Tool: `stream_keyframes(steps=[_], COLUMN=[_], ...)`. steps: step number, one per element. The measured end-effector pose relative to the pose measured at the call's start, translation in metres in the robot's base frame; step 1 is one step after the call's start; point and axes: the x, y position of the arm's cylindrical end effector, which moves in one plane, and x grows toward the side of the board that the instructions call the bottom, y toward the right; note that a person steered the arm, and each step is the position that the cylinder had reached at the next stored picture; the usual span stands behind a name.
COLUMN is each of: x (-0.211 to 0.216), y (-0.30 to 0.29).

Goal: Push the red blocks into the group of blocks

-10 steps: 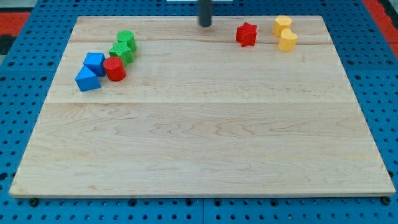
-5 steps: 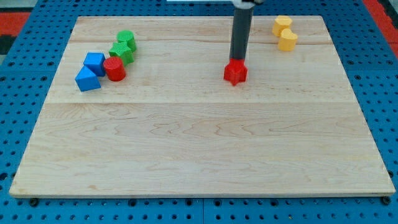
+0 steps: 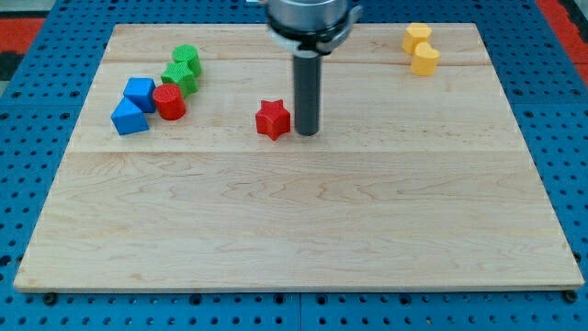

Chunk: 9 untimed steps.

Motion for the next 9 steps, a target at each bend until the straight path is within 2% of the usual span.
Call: stream_keyframes(steps=[2, 3, 4, 5, 6, 7, 8, 9], x=[0.0, 0.0, -0.031, -0.111, -0.165, -0.168, -0.141, -0.092], y=[-0.131, -0.139, -0.106, -0.108, -0.127, -0.219, -0.26, -0.265])
